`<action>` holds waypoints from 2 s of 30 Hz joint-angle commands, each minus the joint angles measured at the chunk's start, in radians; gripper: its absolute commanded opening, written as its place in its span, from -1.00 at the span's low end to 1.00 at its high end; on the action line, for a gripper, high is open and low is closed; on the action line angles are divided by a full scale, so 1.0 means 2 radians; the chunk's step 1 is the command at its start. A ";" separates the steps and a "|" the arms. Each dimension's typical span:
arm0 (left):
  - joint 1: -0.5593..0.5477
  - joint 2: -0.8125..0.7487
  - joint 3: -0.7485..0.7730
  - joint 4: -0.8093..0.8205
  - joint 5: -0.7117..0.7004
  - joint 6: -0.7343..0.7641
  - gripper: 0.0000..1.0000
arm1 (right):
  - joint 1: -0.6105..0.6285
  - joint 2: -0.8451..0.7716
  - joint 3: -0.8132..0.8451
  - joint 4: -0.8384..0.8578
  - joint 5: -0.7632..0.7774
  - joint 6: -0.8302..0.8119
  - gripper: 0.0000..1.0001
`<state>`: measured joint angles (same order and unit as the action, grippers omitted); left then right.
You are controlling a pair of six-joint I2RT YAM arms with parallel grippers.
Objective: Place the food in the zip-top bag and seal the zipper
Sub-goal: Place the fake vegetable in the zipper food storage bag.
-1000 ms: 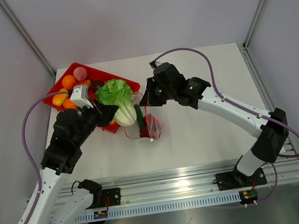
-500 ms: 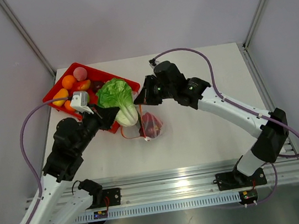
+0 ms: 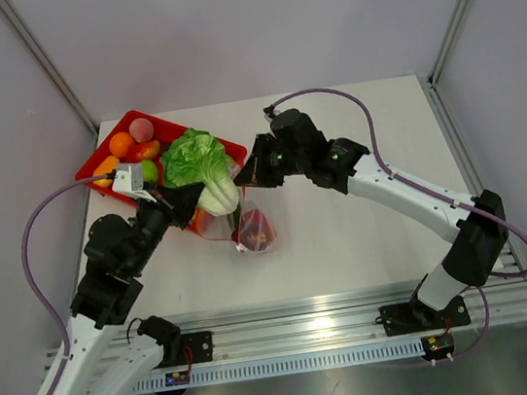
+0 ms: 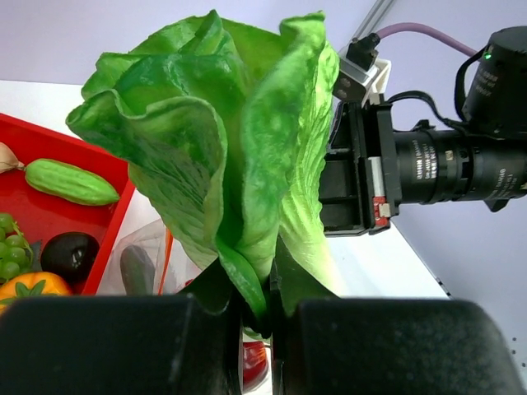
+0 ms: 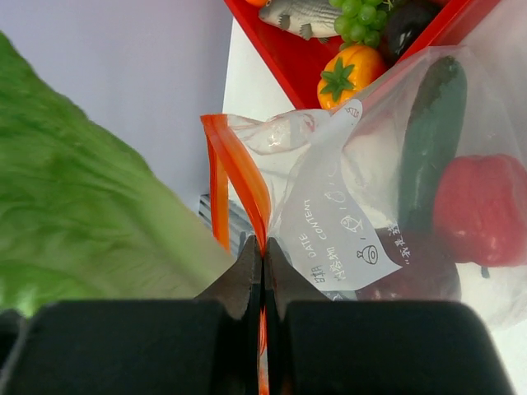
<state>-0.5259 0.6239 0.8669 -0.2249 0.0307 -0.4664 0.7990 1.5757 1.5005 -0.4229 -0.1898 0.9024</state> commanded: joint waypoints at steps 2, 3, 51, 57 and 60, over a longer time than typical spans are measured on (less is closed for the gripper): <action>-0.003 0.005 -0.028 0.056 -0.029 0.018 -1.00 | 0.004 -0.009 -0.004 0.051 -0.023 0.048 -1.00; -0.003 0.005 -0.032 0.058 -0.028 0.018 -1.00 | 0.003 -0.011 -0.007 0.055 -0.024 0.056 -1.00; -0.018 -0.017 -0.133 0.094 -0.002 0.017 -1.00 | -0.028 0.010 -0.095 0.270 -0.060 0.266 -1.00; -0.019 0.008 -0.115 0.024 0.026 0.030 -0.03 | -0.051 -0.005 -0.127 0.290 -0.062 0.278 -1.00; -0.020 0.031 -0.102 0.012 0.034 0.028 0.31 | -0.054 -0.003 -0.128 0.305 -0.070 0.287 -1.00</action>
<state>-0.5568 0.6468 0.6109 -0.1921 0.0399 -0.4152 0.6975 1.6203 1.2385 0.0658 -0.2947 1.4364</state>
